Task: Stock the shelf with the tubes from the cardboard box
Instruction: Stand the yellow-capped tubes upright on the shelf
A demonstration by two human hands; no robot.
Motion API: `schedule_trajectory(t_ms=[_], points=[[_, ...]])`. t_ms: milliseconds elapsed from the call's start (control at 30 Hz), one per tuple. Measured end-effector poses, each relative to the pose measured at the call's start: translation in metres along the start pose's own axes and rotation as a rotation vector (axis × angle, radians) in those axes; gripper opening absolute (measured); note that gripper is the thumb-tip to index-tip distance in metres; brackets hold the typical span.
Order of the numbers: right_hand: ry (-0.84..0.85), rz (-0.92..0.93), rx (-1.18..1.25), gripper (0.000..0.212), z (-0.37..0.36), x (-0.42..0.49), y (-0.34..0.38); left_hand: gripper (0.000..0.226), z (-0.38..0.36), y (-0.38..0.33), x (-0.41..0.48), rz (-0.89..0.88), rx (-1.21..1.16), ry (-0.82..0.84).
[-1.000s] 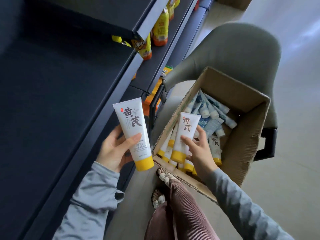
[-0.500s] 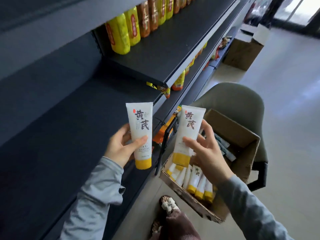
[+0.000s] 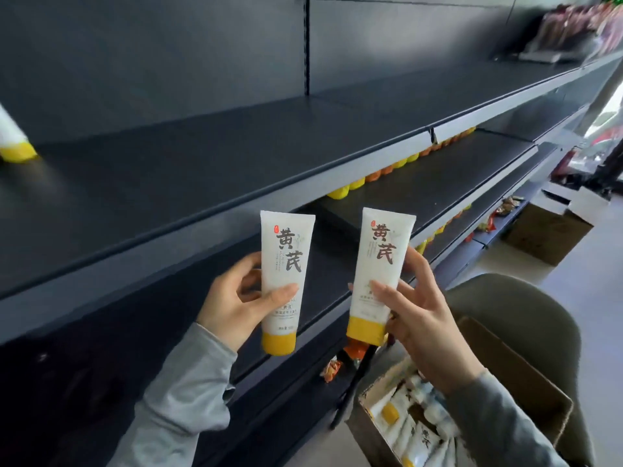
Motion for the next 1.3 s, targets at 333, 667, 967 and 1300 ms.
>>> schedule_trajectory(t_ms=[333, 667, 967, 1300], points=[[0.288, 0.097, 0.002, 0.053, -0.06, 0.011, 0.055, 0.041, 0.042, -0.079, -0.029, -0.136, -0.082, -0.181], [0.438, 0.109, 0.063, 0.051, -0.098, 0.035, 0.085, 0.037, 0.101, -0.13, -0.07, -0.242, -0.122, -0.59], [0.624, 0.082, 0.075, 0.047, -0.16, 0.032, 0.087, 0.027, 0.181, -0.143, -0.12, -0.296, -0.146, -0.914], [0.684, 0.145, 0.028, 0.049, -0.296, 0.023, 0.08, 0.028, 0.274, -0.146, -0.131, -0.33, -0.098, -0.957]])
Point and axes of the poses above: each hand's wrist, its own x-axis towards the middle knuckle, its own z-axis out of the back of the hand, y = z × x, the point moved 5 cm from there along x, towards the middle knuckle, and after that the axes turned 8 degrees about -y, right-handed, at the moved point
